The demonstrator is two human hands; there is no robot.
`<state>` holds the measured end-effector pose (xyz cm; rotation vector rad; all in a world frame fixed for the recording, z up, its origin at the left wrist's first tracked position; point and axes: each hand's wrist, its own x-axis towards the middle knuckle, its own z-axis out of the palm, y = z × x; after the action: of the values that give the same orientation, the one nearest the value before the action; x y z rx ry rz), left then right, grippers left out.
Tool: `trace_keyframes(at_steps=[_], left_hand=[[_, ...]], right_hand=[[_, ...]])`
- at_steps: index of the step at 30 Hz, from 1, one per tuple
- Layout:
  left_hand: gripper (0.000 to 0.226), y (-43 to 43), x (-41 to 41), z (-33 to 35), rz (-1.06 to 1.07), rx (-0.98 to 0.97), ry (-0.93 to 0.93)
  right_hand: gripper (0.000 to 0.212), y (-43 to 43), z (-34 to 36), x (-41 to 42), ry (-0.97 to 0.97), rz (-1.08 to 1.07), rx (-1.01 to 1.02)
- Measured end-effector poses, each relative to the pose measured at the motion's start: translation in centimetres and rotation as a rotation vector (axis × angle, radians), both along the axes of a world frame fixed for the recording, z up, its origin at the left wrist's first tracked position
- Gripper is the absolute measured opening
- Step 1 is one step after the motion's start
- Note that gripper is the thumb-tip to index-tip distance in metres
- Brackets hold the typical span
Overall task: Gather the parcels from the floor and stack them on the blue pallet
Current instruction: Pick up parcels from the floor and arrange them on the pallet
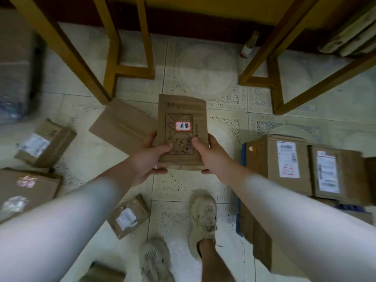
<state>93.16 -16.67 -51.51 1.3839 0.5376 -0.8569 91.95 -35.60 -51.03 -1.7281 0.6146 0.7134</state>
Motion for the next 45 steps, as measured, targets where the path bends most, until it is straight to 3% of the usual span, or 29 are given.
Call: trace_keyframes(at_steps=[6, 13, 24, 28, 35, 38, 41, 45], left_hand=[[0.06, 1.4, -3.7, 9.6, -0.121, 0.053, -0.003], [0.072, -4.1, -5.7, 15.3, -0.155, 0.084, -0.099], [0.063, -28.6, -24.6, 14.3, -0.479, 0.086, -0.014], [0.057, -39.2, -31.4, 15.9, -0.505, 0.05, 0.011], [0.064, -52.5, -36.5, 17.7, -0.652, 0.084, -0.028], [0.061, -55.7, -37.0, 16.3, -0.724, 0.12, 0.031], [0.043, -58.3, -37.2, 14.5, -0.79, 0.131, 0.088], [0.027, -61.5, -36.2, 12.7, -0.735, 0.186, 0.006]], right_hand=[[0.04, -0.1, 8.8, -6.0, 0.006, -0.059, 0.09], [0.047, -5.7, 13.8, -9.5, -0.096, -0.168, 0.077], [0.051, -26.1, 12.9, -32.8, -0.04, -0.451, -0.122], [0.056, -35.1, 15.1, -40.2, -0.115, -0.51, -0.197], [0.098, -46.4, 17.4, -49.1, -0.189, -0.215, -0.366], [0.094, -50.0, 16.0, -50.4, -0.171, -0.178, -0.431], [0.08, -52.2, 14.1, -50.4, -0.129, -0.124, -0.487], [0.072, -55.4, 12.3, -48.7, -0.1, -0.033, -0.554]])
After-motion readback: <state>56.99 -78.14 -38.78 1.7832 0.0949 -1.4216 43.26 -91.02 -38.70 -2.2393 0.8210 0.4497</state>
